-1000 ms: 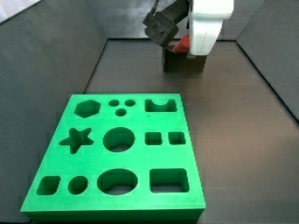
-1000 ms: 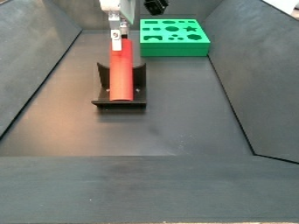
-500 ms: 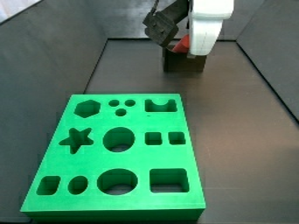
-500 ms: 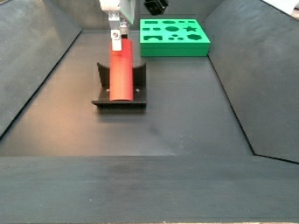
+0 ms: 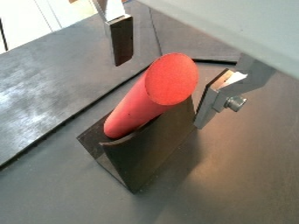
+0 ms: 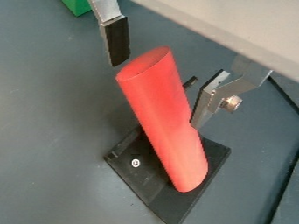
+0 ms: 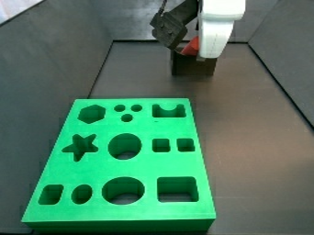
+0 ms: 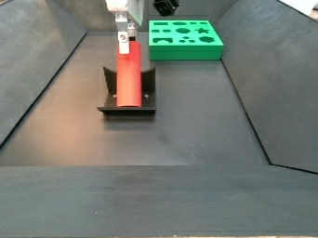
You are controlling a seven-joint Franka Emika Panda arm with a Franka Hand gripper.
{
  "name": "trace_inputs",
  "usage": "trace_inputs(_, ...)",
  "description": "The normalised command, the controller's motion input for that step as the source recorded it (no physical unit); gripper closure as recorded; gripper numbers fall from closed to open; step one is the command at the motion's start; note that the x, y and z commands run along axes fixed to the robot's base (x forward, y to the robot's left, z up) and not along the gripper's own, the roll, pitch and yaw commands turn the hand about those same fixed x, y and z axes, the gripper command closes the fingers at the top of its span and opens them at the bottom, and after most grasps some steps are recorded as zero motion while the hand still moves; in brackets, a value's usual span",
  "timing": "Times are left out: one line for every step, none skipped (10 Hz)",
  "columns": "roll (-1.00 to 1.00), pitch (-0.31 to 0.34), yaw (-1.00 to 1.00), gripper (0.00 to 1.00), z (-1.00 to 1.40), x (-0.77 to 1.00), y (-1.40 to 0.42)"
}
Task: Pick up the oval object. Move up. Place the oval object on the fixture. Regrasp the oval object. Move to above the board. Insert the oval object.
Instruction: Regrasp the oval object, then move to above the board.
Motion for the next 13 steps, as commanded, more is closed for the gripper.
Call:
trace_inputs(-0.05,0.219,0.05,0.00,0.01,0.08,-0.01)
trace_inputs(-0.05,0.219,0.05,0.00,0.01,0.08,-0.01)
trace_inputs(-0.05,0.219,0.05,0.00,0.01,0.08,-0.01)
trace_inputs(-0.05,0.219,0.05,0.00,0.01,0.08,-0.01)
trace_inputs(-0.05,0.219,0.05,0.00,0.01,0.08,-0.01)
trace_inputs(-0.05,0.219,0.05,0.00,0.01,0.08,-0.01)
trace_inputs(-0.05,0.219,0.05,0.00,0.01,0.08,-0.01)
trace_inputs(0.00,0.000,0.00,1.00,0.17,0.00,0.50)
trace_inputs(-0.39,0.248,-0.16,1.00,1.00,-0.23,-0.12)
trace_inputs(-0.38,0.257,-0.14,1.00,1.00,-0.24,-0.12)
trace_inputs(-0.34,0.248,-0.11,1.00,1.00,-0.23,-0.10)
trace_inputs(-0.23,0.214,-0.03,1.00,1.00,-0.19,-0.09)
trace_inputs(-0.14,0.190,0.01,1.00,1.00,-0.17,-0.08)
